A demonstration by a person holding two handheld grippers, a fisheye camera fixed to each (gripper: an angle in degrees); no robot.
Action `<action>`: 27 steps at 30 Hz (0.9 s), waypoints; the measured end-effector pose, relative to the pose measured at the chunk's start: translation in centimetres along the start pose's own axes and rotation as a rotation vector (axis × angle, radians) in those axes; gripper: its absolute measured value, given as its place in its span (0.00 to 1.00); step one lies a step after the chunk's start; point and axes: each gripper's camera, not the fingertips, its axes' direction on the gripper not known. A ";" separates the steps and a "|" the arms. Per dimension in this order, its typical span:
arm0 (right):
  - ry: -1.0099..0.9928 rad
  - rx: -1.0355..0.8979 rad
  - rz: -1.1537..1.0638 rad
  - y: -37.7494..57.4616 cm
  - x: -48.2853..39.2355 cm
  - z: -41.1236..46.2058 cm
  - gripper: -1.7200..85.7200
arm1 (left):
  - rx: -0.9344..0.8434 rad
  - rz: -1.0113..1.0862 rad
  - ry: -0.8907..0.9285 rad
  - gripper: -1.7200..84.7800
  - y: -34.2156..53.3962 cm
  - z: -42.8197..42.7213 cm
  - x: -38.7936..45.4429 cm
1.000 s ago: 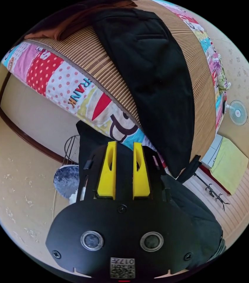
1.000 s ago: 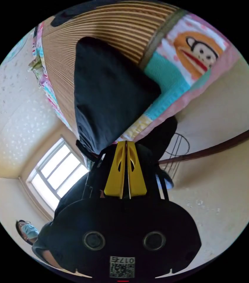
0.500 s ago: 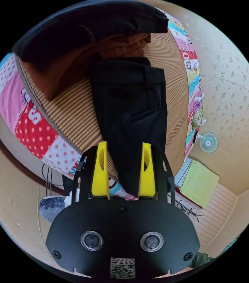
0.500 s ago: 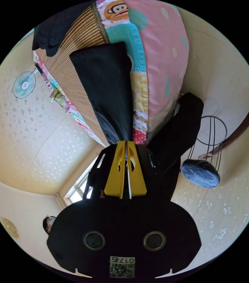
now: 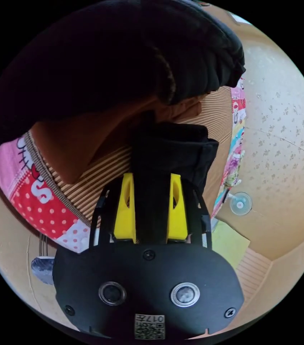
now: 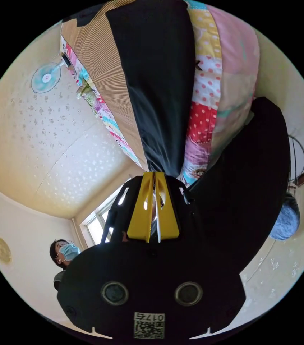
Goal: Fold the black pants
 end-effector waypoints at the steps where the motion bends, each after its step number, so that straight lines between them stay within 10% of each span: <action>1: -0.019 0.014 -0.007 1.3 0.4 0.1 0.02 | -0.018 0.003 0.058 0.14 -0.6 0.3 -1.1; 13: -0.397 0.314 -0.036 11.5 6.8 -5.5 0.03 | -0.363 0.551 0.572 0.03 2.0 -0.4 5.0; 27: -0.513 0.334 -0.132 10.6 8.9 -12.9 0.02 | -1.211 1.438 0.070 0.11 30.3 20.7 13.2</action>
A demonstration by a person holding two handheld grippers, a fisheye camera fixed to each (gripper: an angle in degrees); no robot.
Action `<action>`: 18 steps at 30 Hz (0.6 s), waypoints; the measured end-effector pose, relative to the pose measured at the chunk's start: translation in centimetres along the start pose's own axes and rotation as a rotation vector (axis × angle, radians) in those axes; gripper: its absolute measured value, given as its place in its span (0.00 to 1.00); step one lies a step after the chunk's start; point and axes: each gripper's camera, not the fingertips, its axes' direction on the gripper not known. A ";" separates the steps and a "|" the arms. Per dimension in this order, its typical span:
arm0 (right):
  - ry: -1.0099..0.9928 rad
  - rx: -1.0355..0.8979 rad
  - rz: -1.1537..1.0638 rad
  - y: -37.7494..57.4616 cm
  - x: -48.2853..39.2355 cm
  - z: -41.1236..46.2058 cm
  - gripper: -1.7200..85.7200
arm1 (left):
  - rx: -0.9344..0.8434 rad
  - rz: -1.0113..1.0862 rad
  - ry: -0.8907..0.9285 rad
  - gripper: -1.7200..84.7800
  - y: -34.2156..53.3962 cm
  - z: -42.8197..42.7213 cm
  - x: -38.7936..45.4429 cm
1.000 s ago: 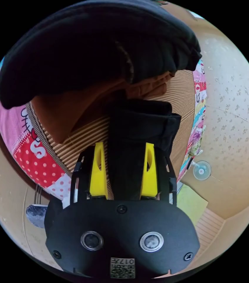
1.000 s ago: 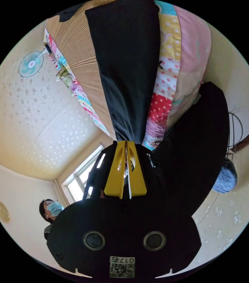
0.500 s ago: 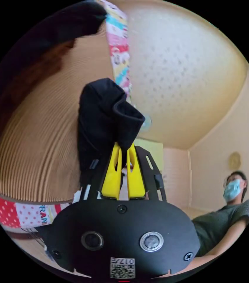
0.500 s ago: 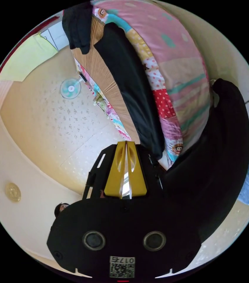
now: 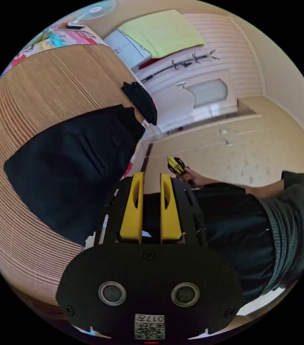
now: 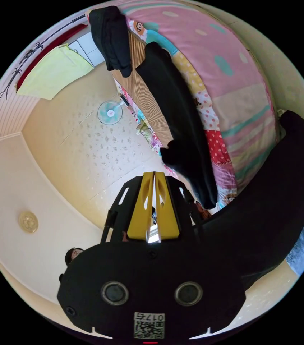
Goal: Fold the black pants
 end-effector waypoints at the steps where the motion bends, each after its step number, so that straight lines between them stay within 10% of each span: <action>1: 0.004 0.009 -0.001 -0.4 -0.2 -1.0 0.02 | 0.068 -0.064 -0.010 0.11 0.9 -0.2 -1.6; 9: 0.249 -0.168 0.013 -4.8 -1.6 -2.8 0.02 | 0.316 -0.686 -0.235 0.23 12.5 0.1 -18.1; 18: 0.411 -0.435 0.004 -13.2 -3.3 2.7 0.02 | 0.317 -0.861 0.198 0.12 19.3 12.9 -28.4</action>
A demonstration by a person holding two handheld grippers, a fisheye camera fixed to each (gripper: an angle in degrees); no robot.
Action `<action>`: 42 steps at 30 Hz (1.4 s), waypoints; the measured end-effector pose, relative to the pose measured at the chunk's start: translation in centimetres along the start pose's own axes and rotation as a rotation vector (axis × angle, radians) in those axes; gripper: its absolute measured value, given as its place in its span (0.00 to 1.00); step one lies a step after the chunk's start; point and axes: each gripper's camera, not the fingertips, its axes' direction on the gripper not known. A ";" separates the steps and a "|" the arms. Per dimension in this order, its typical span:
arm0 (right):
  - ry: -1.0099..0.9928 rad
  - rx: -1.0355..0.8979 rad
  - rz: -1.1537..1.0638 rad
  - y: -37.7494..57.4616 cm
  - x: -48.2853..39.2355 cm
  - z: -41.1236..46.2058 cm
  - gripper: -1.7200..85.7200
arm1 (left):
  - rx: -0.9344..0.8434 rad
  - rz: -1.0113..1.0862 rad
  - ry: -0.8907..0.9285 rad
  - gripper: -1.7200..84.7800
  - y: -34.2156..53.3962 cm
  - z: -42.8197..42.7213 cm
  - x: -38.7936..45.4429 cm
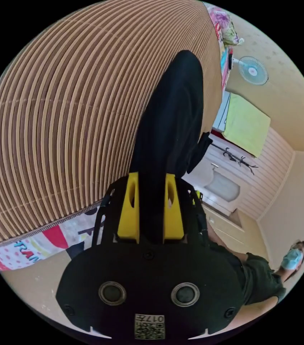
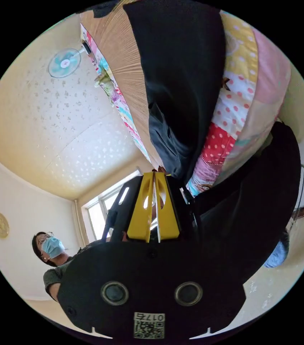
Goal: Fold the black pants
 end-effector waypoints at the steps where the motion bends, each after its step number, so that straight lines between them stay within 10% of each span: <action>1: 0.052 -0.052 0.021 -1.9 0.0 0.9 0.02 | 0.033 0.050 0.047 0.10 0.4 0.2 -0.2; 7: 0.237 -0.066 -0.025 -9.8 -1.0 5.7 0.02 | 0.093 0.329 0.182 0.08 2.6 0.7 4.9; 17: -0.236 -0.424 0.348 -12.1 8.0 17.2 0.03 | 0.146 0.726 -0.474 0.08 9.0 6.7 24.3; 24: -0.373 -0.487 0.204 -15.7 8.8 9.1 0.03 | 0.066 0.892 -0.713 0.10 7.6 21.3 30.1; 33: 0.539 -0.661 0.123 -22.0 7.8 -7.7 0.02 | -0.084 0.816 -0.612 0.12 2.7 30.6 28.6; 42: -0.124 -0.031 0.178 -19.5 13.7 -27.3 0.04 | 0.109 0.117 -0.530 0.26 -2.8 19.4 10.3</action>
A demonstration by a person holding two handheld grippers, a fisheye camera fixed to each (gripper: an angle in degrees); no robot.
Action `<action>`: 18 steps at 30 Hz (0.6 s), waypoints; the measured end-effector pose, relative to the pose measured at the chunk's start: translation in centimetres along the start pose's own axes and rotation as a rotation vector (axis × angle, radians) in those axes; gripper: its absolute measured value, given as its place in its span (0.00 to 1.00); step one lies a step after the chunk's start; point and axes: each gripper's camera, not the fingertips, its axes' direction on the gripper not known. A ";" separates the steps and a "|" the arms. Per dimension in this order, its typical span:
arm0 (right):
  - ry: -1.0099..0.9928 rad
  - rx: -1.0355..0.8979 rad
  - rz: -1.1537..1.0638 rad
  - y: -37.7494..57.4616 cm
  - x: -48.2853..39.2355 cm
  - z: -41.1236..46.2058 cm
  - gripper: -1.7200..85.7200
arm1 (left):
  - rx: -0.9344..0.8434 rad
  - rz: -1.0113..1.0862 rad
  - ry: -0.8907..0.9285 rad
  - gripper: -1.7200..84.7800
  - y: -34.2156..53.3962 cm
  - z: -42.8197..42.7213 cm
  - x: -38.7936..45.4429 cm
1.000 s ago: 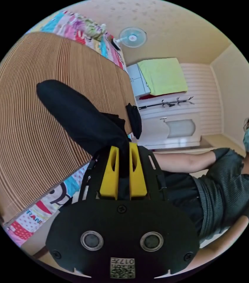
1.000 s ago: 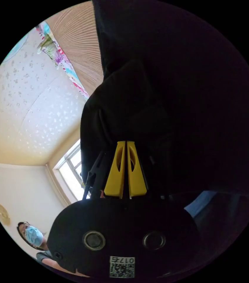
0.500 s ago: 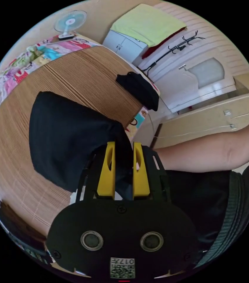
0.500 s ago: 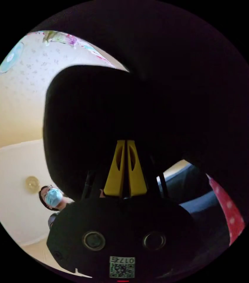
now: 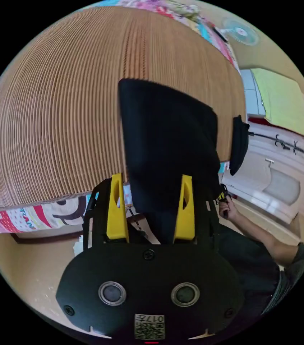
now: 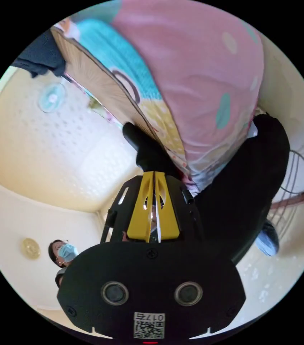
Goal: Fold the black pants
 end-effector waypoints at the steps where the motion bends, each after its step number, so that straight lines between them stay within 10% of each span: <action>1: -0.075 0.068 -0.027 0.9 0.9 -1.1 0.04 | -0.040 -0.060 0.041 0.26 0.0 0.9 -2.7; 6: -0.167 0.185 -0.013 3.5 5.4 -1.1 0.19 | -0.264 -0.099 0.455 0.23 0.2 6.0 -6.9; 9: -0.203 0.136 -0.006 3.6 7.9 1.6 0.36 | -0.258 -0.116 0.412 0.18 0.3 5.2 -6.1; 18: -0.153 -0.084 -0.221 -2.6 5.4 15.4 0.43 | -0.360 -0.139 0.870 0.09 4.1 0.7 2.1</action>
